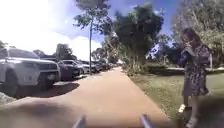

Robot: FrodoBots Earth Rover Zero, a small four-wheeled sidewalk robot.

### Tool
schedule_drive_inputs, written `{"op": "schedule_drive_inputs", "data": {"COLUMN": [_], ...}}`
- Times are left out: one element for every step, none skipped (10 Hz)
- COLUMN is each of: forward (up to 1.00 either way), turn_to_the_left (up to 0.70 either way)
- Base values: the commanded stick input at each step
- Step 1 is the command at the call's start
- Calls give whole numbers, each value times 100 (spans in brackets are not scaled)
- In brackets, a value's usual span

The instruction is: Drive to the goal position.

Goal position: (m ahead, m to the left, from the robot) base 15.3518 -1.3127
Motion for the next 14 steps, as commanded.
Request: {"op": "schedule_drive_inputs", "data": {"forward": [100, 100, 100, 100, 100, 100, 100, 100, 100, 100, 100, 100, 100, 100], "turn_to_the_left": [32, 36, 23, 0, 0, 0, 0, 0, 0, 0, 0, 0, 0, 0]}}
